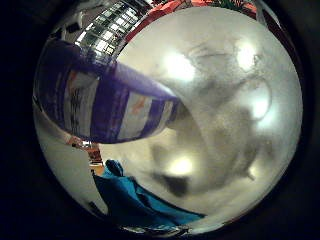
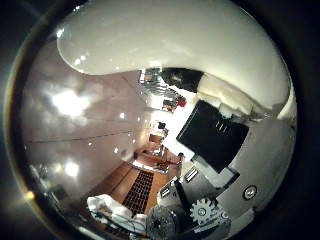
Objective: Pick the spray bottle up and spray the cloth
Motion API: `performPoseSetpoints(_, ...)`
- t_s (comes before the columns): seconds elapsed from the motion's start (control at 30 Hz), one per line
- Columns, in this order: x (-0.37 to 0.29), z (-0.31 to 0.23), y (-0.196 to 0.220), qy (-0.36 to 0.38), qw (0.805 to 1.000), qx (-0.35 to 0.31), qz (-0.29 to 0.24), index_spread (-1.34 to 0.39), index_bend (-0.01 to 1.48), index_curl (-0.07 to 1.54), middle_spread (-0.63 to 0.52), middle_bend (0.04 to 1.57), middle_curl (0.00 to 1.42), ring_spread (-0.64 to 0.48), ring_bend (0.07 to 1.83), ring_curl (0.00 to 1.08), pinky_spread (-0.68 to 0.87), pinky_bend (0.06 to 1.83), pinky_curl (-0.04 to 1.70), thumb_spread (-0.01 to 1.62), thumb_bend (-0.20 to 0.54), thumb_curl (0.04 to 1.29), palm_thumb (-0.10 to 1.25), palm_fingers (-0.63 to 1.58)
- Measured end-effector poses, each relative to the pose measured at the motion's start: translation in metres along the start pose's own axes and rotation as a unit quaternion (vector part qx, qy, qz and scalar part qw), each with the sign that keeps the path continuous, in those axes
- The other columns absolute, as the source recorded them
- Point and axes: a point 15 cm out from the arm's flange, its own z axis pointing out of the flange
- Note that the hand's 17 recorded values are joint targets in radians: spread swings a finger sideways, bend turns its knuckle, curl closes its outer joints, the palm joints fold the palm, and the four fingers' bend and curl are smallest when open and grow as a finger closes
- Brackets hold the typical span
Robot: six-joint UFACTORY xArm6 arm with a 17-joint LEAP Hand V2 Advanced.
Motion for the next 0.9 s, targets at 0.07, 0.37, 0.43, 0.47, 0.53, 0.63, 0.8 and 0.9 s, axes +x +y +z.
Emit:
performPoseSetpoints(0.07, -0.003, 0.005, -0.003, -0.003, 1.000, -0.006, 0.003, -0.31, 0.82, 0.70, -0.14, 1.14, 0.73, -0.20, 1.23, 0.58, -0.29, 1.13, 0.62, 0.86, -0.005, 0.53, 0.95, 1.28)
performPoseSetpoints(0.37, -0.040, 0.015, -0.013, -0.021, 0.999, -0.031, -0.015, -0.22, 1.11, 0.83, -0.11, 1.34, 0.75, -0.19, 1.40, 0.66, -0.19, 1.27, 0.84, 0.78, -0.015, 0.69, 1.04, 1.14)
performPoseSetpoints(0.43, -0.058, 0.015, -0.011, -0.025, 0.998, -0.051, -0.027, -0.21, 1.13, 0.83, -0.11, 1.35, 0.75, -0.19, 1.40, 0.67, -0.19, 1.27, 0.89, 0.79, -0.019, 0.71, 1.03, 1.13)
performPoseSetpoints(0.47, -0.066, 0.013, -0.010, -0.024, 0.997, -0.063, -0.033, -0.20, 1.15, 0.83, -0.11, 1.35, 0.75, -0.19, 1.41, 0.67, -0.18, 1.26, 0.91, 0.79, -0.018, 0.72, 1.03, 1.13)
performPoseSetpoints(0.53, -0.079, 0.009, -0.006, -0.012, 0.995, -0.089, -0.050, -0.19, 1.16, 0.82, -0.11, 1.37, 0.74, -0.19, 1.41, 0.68, -0.18, 1.24, 0.96, 0.82, -0.021, 0.73, 1.00, 1.12)
performPoseSetpoints(0.63, -0.092, -0.001, -0.001, 0.035, 0.987, -0.139, -0.078, -0.19, 1.18, 0.81, -0.11, 1.37, 0.73, -0.19, 1.40, 0.69, -0.18, 1.22, 1.01, 0.85, -0.015, 0.74, 1.00, 1.12)
performPoseSetpoints(0.8, -0.134, -0.020, 0.006, 0.131, 0.960, -0.215, -0.120, -0.18, 1.19, 0.80, -0.10, 1.39, 0.72, -0.20, 1.40, 0.69, -0.17, 1.17, 1.11, 0.91, -0.014, 0.74, 1.00, 1.12)
performPoseSetpoints(0.9, -0.163, -0.030, 0.021, 0.179, 0.936, -0.267, -0.145, -0.18, 1.20, 0.79, -0.10, 1.40, 0.72, -0.20, 1.40, 0.70, -0.16, 1.15, 1.16, 0.93, -0.015, 0.74, 1.00, 1.12)
